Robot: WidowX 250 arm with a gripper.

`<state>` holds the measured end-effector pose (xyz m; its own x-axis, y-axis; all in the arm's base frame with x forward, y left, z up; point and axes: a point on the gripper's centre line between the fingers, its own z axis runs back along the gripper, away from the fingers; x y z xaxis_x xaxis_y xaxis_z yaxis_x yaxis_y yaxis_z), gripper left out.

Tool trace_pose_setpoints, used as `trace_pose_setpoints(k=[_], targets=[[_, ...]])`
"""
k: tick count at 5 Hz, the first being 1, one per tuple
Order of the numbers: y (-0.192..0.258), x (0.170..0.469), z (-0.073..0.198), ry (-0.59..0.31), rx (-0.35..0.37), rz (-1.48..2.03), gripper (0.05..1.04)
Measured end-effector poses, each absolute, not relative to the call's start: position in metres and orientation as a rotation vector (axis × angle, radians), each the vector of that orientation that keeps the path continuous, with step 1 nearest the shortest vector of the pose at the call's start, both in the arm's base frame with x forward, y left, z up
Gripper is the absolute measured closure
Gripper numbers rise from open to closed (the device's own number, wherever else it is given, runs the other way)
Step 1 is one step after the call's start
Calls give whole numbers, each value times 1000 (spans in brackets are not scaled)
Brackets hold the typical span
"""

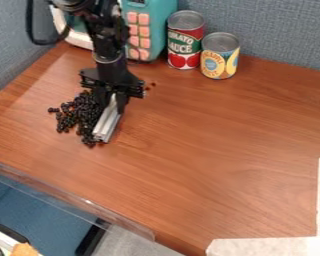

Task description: Sweep into pile

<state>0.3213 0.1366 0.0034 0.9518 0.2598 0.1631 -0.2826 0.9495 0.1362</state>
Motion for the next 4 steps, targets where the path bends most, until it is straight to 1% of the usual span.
trace_pose_setpoints(k=[2, 3, 4], targets=[[165, 305, 3, -137, 171, 354, 740], [170, 301, 3, -135, 172, 360, 740], [173, 298, 4, -130, 157, 367, 740]])
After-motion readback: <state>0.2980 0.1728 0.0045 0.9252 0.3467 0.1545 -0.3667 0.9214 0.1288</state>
